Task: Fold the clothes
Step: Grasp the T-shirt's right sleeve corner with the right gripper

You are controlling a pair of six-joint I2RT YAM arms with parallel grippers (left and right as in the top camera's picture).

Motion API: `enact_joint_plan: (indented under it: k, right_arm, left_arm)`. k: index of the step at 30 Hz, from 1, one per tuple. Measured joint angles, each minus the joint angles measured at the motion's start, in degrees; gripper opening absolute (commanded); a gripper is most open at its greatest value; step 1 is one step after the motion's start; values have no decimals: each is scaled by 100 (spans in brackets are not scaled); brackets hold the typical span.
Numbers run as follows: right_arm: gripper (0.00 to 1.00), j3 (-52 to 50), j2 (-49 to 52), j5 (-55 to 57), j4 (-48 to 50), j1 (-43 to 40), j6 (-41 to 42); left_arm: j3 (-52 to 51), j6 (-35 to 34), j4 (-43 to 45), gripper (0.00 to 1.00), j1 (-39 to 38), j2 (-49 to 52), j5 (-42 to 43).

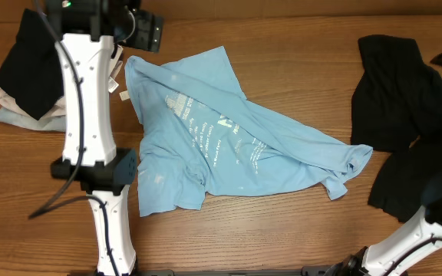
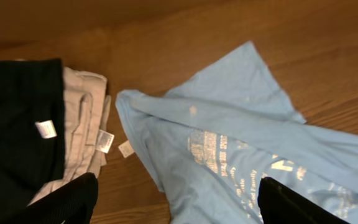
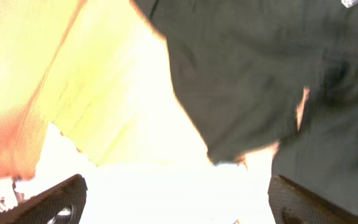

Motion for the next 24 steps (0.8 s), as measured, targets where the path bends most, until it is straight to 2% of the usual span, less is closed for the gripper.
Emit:
enact_joint_plan:
  k: [5, 8, 13, 18, 24]
  right_arm:
    - [85, -498, -540, 90, -83, 249, 162]
    - [85, -1335, -914, 439, 105, 485, 391]
    - [83, -3342, -1851, 962, 1152, 977, 841]
    - [62, -5668, -2927, 1143, 2481, 1239, 1314]
    - [57, -7761, -3097, 1235, 3877, 1241, 1644]
  left_arm:
    - [142, -334, -11, 85, 0, -483, 70]
    - [179, -455, -11, 84, 0, -586, 166]
    - [46, -557, -17, 85, 2, -588, 234]
    - [-376, -566, -24, 84, 4, -588, 249]
    - [-785, -566, -20, 84, 4, -588, 264]
